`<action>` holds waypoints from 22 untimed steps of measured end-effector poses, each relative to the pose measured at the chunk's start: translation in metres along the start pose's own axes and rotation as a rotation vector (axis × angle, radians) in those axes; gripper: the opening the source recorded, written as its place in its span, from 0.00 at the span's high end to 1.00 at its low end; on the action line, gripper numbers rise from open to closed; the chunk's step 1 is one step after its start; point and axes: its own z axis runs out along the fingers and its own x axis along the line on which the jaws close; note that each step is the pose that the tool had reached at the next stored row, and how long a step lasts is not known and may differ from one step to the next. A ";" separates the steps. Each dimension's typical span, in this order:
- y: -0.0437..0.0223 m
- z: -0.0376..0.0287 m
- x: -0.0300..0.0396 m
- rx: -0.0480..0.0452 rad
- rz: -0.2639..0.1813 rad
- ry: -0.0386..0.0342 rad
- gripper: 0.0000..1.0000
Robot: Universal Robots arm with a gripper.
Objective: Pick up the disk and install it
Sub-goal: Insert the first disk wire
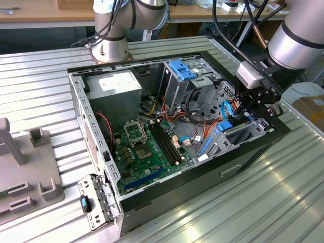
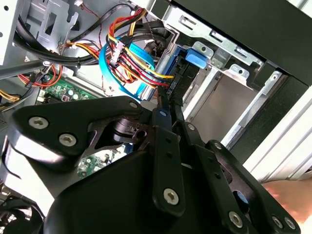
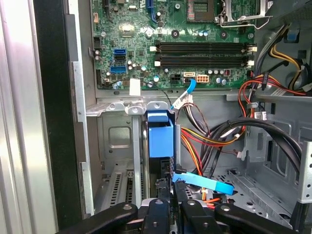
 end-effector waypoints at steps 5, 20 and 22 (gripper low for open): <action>-0.0014 0.0002 -0.0001 -0.0012 -0.011 -0.0013 0.84; -0.0011 0.0047 0.0003 -0.0013 -0.011 -0.0011 0.84; -0.0010 0.0048 0.0003 -0.0013 -0.011 -0.0013 0.84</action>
